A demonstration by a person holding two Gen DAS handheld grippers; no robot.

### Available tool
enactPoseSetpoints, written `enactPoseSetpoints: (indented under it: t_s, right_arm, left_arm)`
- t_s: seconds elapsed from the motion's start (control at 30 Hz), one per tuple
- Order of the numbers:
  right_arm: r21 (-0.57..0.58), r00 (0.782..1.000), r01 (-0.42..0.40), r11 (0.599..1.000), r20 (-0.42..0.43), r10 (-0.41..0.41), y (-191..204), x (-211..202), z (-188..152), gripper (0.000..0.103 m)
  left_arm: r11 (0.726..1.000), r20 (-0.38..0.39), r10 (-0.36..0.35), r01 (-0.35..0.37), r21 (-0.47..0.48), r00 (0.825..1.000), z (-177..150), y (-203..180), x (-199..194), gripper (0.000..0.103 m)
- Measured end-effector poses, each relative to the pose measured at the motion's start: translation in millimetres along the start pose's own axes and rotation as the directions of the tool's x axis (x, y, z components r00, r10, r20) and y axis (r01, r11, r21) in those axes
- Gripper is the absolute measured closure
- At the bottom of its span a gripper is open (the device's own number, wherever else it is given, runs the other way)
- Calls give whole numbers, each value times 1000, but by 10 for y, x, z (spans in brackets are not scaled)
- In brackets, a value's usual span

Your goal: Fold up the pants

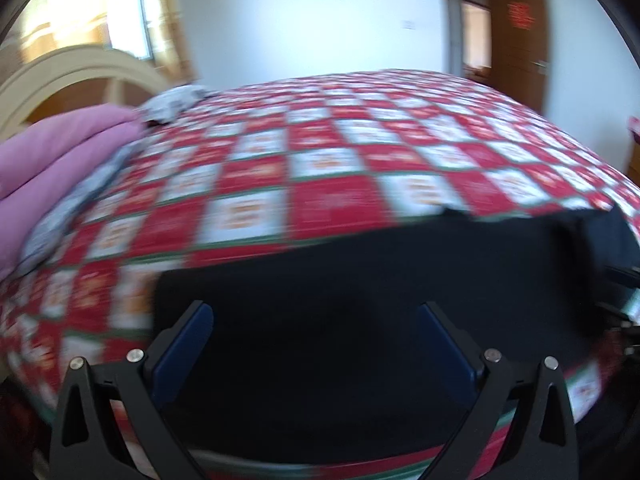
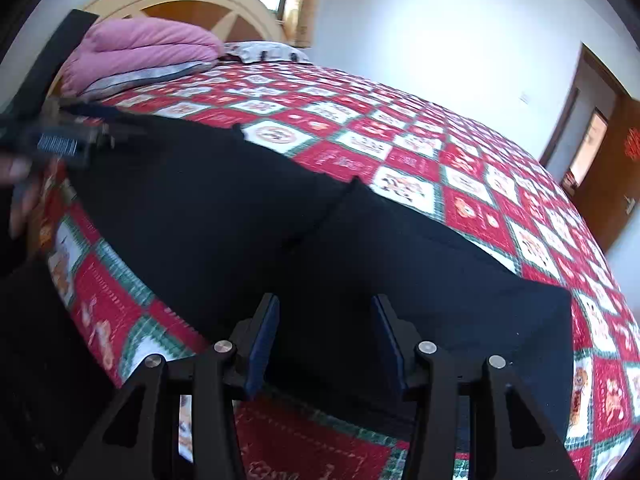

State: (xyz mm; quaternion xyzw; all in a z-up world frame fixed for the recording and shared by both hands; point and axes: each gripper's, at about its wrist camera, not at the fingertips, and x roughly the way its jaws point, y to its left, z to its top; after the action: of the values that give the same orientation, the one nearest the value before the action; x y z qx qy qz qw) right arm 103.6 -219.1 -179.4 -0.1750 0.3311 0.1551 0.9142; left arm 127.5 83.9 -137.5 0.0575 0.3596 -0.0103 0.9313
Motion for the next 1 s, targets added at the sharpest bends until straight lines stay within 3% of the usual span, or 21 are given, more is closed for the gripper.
enactPoseSetpoints:
  t_s: [0.1, 0.23, 0.33, 0.47, 0.57, 0.67, 0.8, 0.87, 1.0]
  right_arm:
    - [-44, 999, 43, 998, 7, -43, 64, -12, 1, 54]
    - [-18, 998, 56, 998, 21, -56, 16, -27, 24, 54]
    - [15, 997, 60, 998, 45, -61, -33, -76, 40, 54]
    - [43, 994, 69, 997, 83, -72, -71, -156, 54, 53]
    - [46, 993, 76, 996, 84, -79, -81, -158, 39, 53]
    - [35, 994, 83, 996, 71, -85, -74, -123, 17, 53]
    - [25, 994, 84, 996, 72, -86, -53, -126, 9, 53]
    - [22, 994, 84, 996, 75, -85, -44, -135, 9, 53]
    - [19, 993, 89, 996, 78, -90, -45, -135, 6, 53]
  left_arm:
    - [994, -20, 70, -72, -84, 997, -89, 552, 7, 0]
    - [984, -47, 55, -62, -169, 997, -263, 892, 73, 0]
    - [983, -54, 25, -34, -183, 998, -364, 890, 156, 0]
    - [973, -82, -81, 61, -223, 993, -447, 898, 325, 21]
    - [959, -68, -120, 97, -268, 990, -503, 967, 340, 22]
    - [957, -63, -126, 105, -270, 990, -521, 996, 306, 22]
    - [953, -54, -157, 136, -270, 986, -580, 1025, 285, 30]
    - [948, -49, -183, 163, -272, 982, -572, 1023, 284, 45]
    - [949, -47, -191, 173, -263, 980, -553, 1017, 274, 53]
